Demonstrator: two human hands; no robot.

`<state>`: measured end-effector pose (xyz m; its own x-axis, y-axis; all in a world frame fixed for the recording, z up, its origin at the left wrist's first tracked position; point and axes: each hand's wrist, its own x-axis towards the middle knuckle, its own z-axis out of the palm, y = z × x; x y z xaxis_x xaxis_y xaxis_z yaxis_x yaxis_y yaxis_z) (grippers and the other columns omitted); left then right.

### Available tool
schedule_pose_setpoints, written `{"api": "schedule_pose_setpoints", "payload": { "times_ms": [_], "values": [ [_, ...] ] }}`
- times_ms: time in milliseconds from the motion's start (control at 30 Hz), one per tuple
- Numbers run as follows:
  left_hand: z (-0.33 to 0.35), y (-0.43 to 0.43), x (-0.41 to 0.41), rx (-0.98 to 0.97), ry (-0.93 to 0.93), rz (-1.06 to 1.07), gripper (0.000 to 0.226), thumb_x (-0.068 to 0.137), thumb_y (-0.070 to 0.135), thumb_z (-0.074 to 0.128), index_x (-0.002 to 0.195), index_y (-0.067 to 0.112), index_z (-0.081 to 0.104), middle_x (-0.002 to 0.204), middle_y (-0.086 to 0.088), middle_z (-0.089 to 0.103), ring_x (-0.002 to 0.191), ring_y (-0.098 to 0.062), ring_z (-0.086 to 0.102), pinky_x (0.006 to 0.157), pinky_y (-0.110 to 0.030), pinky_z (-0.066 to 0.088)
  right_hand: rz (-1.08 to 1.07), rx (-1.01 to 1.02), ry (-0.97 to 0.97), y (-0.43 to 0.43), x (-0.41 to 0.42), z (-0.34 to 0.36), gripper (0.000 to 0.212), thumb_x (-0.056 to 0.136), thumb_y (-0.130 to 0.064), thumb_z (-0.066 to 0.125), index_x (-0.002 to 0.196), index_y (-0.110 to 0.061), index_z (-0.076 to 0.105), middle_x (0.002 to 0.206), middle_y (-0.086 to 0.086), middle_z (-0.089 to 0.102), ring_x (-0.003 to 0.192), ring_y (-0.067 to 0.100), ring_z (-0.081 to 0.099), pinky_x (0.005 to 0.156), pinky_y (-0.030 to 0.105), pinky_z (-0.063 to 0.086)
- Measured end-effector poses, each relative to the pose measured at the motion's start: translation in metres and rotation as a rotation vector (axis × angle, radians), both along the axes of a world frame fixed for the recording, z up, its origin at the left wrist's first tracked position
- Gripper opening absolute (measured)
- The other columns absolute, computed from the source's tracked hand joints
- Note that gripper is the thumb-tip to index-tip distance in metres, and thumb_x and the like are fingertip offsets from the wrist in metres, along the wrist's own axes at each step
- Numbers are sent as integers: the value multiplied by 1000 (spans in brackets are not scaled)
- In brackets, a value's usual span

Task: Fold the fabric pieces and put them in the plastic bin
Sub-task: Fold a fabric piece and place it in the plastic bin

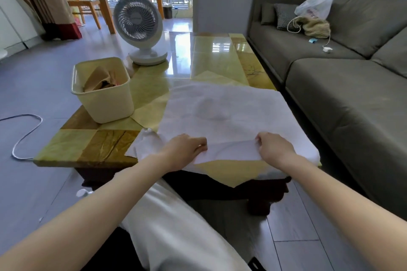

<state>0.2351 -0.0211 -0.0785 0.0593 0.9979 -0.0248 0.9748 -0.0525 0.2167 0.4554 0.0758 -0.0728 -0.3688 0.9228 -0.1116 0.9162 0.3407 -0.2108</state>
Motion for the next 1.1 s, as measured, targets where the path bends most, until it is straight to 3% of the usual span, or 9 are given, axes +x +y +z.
{"api": "schedule_pose_setpoints", "payload": {
  "times_ms": [167, 300, 400, 567, 733, 867, 933, 1000, 1100],
  "values": [
    [-9, -4, 13, -152, 77, -83, 31, 93, 44, 46, 110, 22, 58, 101, -3, 60, 102, -23, 50, 81, -23, 28, -31, -74, -119, 0, 20, -7, 31, 93, -9, 36, 114, -10, 59, 114, 10, 62, 102, 30, 59, 87, 38, 49],
    [-5, -2, 1, -195, 96, -62, 25, 88, 42, 54, 97, 18, 57, 89, 0, 48, 101, -24, 50, 75, -26, 31, -40, 4, -116, 13, 24, -6, 30, 95, -12, 34, 113, -12, 57, 111, 9, 62, 99, 30, 58, 78, 34, 45],
    [11, 7, -13, -138, 72, 48, 11, 90, 29, 52, 90, 19, 56, 89, 0, 52, 94, -21, 52, 63, -26, 30, -40, 109, -108, 27, 18, 1, 27, 94, -8, 34, 109, -12, 57, 107, 11, 62, 99, 30, 55, 75, 34, 44],
    [36, 40, -47, 27, 10, 260, 9, 87, 16, 52, 82, 17, 60, 87, -3, 58, 85, -24, 56, 64, -28, 37, -30, 432, -262, 61, -2, 18, 24, 90, -3, 46, 102, -16, 63, 100, 6, 65, 102, 26, 53, 68, 29, 38],
    [51, 82, -59, 274, -257, 416, 18, 87, 2, 44, 77, 4, 59, 89, -19, 64, 77, -36, 65, 67, -40, 55, -72, 514, 25, 106, -26, 34, 20, 90, 2, 46, 101, -5, 62, 101, 15, 64, 90, 35, 62, 66, 30, 37],
    [48, 116, -62, 375, -203, 498, 24, 93, 6, 44, 114, 3, 55, 119, -19, 59, 108, -35, 56, 81, -36, 44, -16, 332, 291, 129, -40, 39, 37, 94, -2, 45, 131, -5, 44, 135, 18, 48, 120, 36, 48, 91, 38, 41],
    [39, 124, -59, 230, -208, 430, 52, 93, 10, 49, 142, 16, 32, 152, -13, 26, 135, -31, 34, 103, -38, 35, 66, 200, 186, 132, -46, 34, 64, 94, -11, 49, 148, -10, 15, 157, 11, 14, 142, 34, 18, 113, 45, 23],
    [25, 126, -54, 168, -128, 371, 71, 92, 17, 53, 149, 25, 12, 159, -7, -4, 145, -30, 9, 116, -43, 18, 118, 170, 94, 130, -51, 20, 76, 95, -21, 51, 150, -15, 1, 159, 4, -8, 145, 35, 0, 115, 53, 12],
    [-1, 122, -45, 105, -38, 255, 72, 88, 32, 58, 148, 29, 18, 159, -4, 6, 146, -25, 10, 117, -43, 14, 194, 78, 63, 119, -54, -10, 75, 93, -35, 53, 150, -18, 8, 159, 2, -6, 146, 32, 4, 113, 54, 15]
  ]
}}
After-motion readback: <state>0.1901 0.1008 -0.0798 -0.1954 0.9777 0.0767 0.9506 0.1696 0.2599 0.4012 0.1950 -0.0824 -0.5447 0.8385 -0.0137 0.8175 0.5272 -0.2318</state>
